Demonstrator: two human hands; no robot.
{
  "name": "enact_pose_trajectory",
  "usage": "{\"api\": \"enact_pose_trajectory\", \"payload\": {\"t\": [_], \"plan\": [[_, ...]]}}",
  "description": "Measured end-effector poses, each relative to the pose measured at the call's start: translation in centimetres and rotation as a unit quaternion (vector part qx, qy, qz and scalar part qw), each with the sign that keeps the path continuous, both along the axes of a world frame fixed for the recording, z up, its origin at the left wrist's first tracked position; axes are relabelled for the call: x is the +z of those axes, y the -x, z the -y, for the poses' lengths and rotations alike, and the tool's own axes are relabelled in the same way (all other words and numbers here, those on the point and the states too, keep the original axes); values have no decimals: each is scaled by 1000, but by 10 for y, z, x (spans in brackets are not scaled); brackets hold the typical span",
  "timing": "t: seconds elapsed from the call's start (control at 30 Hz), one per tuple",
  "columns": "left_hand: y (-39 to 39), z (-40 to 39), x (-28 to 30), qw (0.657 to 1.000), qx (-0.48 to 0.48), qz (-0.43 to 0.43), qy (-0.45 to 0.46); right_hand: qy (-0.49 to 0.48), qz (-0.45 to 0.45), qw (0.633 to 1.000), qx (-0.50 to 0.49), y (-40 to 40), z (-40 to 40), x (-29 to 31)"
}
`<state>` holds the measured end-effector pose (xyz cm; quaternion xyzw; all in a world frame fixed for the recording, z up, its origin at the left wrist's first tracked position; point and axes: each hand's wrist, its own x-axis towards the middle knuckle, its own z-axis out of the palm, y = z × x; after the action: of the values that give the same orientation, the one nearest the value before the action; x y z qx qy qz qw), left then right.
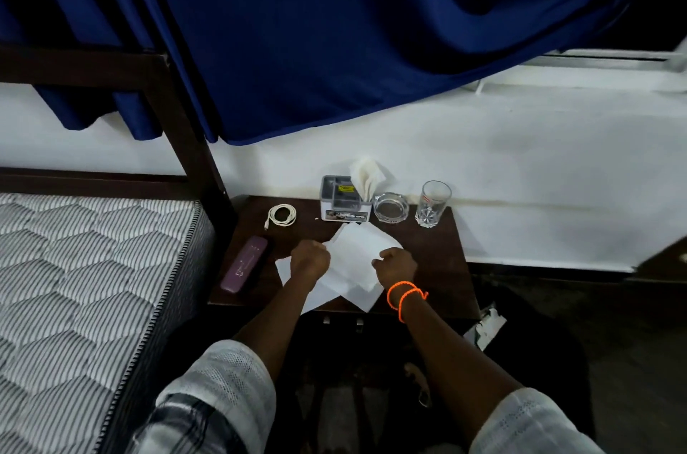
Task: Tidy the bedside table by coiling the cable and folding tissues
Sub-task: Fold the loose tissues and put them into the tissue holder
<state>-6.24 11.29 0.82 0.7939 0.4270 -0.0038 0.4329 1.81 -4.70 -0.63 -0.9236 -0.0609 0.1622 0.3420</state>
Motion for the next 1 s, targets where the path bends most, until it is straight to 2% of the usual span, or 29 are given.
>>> {"api": "enact_pose_trajectory", "payload": {"t": [0.23,0.5,0.77,1.0], "plan": [[-13,6,-19,999,1,-40,-7,7,-10,1000,-13,-15,7,-21],[-34,-6,-39,1000,-2,-22,15,24,17,999,30,-29,-10,-36],[-45,-5,-48,994,47,38,96,33,88,986,135,-12,-24,-44],[-51,-3,-48,975,100,71,185,7,92,987,130,-10,-31,-44]]}}
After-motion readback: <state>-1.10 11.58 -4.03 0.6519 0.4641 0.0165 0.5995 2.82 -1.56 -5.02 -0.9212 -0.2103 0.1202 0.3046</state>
